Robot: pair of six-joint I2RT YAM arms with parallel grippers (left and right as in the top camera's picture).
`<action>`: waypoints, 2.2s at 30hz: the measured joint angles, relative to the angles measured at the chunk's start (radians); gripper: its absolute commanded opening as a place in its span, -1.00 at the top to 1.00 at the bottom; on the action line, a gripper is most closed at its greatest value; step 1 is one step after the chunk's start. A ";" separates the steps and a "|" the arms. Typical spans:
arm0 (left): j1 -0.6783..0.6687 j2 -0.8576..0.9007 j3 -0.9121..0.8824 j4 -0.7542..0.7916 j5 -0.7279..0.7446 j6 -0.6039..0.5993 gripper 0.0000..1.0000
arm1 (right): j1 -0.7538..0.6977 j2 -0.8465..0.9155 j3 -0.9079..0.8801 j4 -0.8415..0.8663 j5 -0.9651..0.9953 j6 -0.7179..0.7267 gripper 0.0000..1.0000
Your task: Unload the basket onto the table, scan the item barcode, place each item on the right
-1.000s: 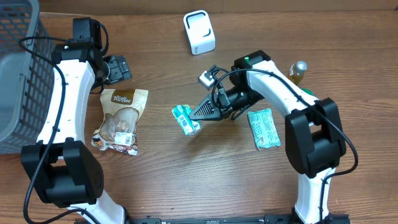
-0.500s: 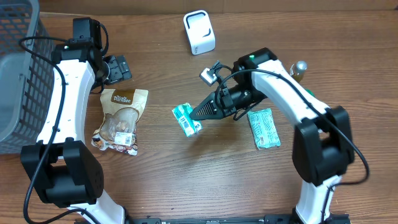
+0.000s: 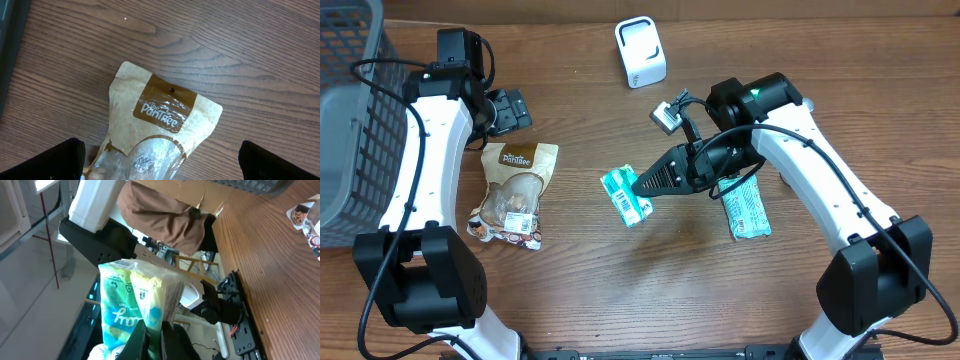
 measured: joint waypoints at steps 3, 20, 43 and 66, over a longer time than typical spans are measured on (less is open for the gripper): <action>0.000 0.000 0.000 0.000 0.000 0.000 -0.99 | -0.006 0.000 0.000 0.000 0.000 0.010 0.92; 0.000 0.000 0.000 0.000 0.000 0.000 -0.99 | -0.039 0.000 0.000 0.000 0.030 0.037 0.92; 0.000 0.000 0.000 0.000 0.000 0.000 -1.00 | -0.039 0.000 0.000 0.028 0.007 0.056 0.92; 0.000 0.000 0.000 0.000 0.000 0.000 -0.99 | -0.017 0.000 0.000 0.069 0.151 0.063 0.92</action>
